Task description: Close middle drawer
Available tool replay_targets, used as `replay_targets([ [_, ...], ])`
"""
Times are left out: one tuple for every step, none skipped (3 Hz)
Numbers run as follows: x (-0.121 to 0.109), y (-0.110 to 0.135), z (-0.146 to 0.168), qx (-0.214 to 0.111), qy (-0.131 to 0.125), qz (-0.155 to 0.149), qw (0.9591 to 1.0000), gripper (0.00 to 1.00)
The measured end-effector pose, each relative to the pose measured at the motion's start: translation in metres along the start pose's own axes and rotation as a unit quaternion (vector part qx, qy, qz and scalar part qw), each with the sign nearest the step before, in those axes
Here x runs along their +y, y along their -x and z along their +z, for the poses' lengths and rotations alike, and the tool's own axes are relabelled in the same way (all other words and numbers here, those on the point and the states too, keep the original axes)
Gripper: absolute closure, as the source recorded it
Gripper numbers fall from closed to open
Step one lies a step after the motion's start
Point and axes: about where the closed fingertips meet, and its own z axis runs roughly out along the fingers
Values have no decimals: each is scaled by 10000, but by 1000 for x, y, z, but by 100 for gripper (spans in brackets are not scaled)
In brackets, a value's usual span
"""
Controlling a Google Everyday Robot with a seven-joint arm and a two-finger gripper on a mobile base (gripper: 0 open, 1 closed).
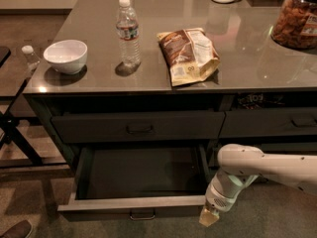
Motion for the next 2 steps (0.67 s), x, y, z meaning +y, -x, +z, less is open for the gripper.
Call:
replay_targets([
  [0,-3,8,4,60,11,10000,100],
  [-7,-7,26,-63,106,118,9999,100],
])
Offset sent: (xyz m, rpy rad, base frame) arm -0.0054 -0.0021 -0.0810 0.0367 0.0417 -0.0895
